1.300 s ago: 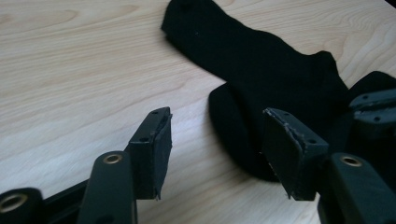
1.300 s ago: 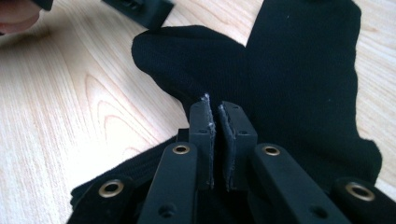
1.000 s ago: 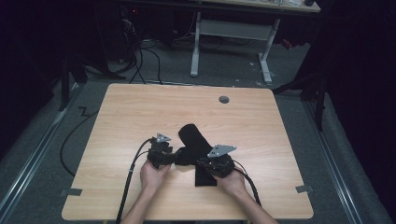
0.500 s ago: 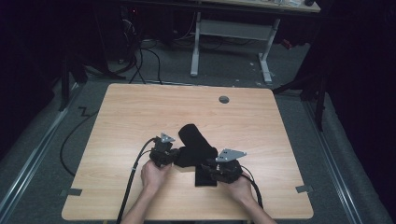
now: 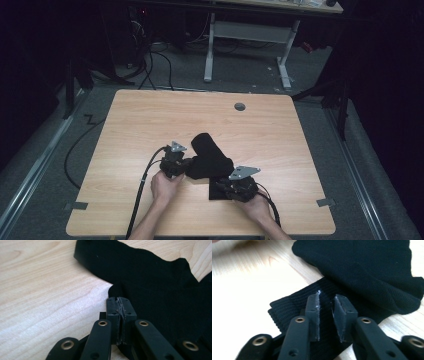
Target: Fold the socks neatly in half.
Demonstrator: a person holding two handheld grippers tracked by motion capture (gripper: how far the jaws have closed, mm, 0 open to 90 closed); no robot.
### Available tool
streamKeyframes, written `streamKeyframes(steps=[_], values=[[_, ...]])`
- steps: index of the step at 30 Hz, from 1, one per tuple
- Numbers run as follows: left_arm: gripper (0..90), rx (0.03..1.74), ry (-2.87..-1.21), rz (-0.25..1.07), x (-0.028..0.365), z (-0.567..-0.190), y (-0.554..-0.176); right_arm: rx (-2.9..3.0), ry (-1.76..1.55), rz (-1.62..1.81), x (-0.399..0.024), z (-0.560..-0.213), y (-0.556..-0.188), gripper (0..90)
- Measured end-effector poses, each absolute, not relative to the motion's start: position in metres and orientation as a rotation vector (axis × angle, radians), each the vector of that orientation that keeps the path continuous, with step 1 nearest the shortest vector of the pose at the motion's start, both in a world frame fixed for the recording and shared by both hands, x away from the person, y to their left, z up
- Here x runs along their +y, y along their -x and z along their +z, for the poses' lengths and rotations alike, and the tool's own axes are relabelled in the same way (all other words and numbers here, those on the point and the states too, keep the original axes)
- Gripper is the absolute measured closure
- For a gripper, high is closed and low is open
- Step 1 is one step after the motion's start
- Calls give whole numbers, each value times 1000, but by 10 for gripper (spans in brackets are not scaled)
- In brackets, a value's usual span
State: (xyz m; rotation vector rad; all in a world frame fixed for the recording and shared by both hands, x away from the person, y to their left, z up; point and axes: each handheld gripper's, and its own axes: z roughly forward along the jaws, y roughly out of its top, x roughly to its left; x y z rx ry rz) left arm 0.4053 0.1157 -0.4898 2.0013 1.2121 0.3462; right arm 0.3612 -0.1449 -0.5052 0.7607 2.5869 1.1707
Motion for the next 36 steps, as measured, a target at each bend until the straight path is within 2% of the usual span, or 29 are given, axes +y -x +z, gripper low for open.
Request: streamKeyframes(steps=[9, 24, 36], values=[[879, 1160, -2002, 406, 108, -472, -409, 2602, -715, 1171, -151, -506, -352, 856], [878, 1154, -1983, 483, 106, -452, -432, 2610, -645, 1170, -157, -506, -337, 870], [878, 1174, -1959, 526, 98, -459, -448, 2568, -612, 1214, -161, -497, -334, 893]])
